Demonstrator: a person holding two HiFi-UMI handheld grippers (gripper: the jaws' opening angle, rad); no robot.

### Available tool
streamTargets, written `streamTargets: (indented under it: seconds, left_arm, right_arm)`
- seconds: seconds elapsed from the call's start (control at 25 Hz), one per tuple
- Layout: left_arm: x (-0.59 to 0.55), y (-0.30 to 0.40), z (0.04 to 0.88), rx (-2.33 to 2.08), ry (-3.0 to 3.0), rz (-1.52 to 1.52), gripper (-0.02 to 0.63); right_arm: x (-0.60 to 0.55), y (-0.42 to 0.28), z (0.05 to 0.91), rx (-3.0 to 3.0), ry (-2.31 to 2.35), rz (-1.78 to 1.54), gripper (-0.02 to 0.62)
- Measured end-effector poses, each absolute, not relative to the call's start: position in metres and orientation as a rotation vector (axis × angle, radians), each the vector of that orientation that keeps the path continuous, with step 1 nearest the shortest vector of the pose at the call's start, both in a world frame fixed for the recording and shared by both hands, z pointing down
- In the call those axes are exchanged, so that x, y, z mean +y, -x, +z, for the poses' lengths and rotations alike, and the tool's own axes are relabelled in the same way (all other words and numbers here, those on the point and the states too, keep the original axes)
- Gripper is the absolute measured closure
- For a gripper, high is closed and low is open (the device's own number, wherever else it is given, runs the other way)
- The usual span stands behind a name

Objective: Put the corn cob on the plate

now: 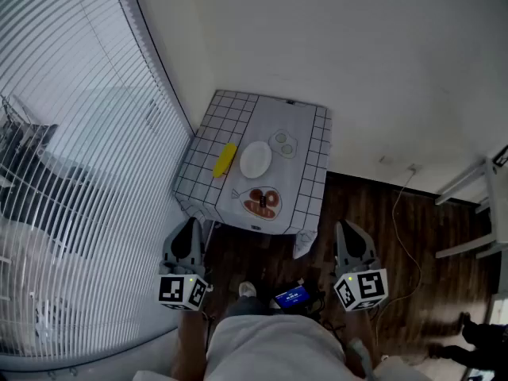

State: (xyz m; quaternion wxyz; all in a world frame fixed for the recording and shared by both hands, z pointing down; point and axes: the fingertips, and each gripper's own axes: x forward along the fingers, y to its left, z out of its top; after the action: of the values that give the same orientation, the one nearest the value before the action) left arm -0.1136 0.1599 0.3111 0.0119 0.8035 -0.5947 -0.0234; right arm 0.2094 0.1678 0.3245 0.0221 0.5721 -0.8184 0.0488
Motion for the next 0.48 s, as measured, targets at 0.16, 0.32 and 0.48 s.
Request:
streamTargets:
  seconds: [0.16,0.32,0.48]
  left_arm:
    - [0.155,0.111,0.294,-1.883,-2.576,-0.047,0.598]
    - [0.155,0.107,0.295,-1.879,-2.588,-0.016,0.598]
    - [0.153,0.102,0.298,-1.874,-2.59,-0.006,0.598]
  right_arm:
    - [0.163,-0.204,0.32,-2.527,-1.772,0.094,0.589]
    - [0.161,-0.203,0.319,-2.528,-1.768,0.087,0.589]
    - [0.158,-0.205,0.32,-2.534,-1.764,0.081,0.589]
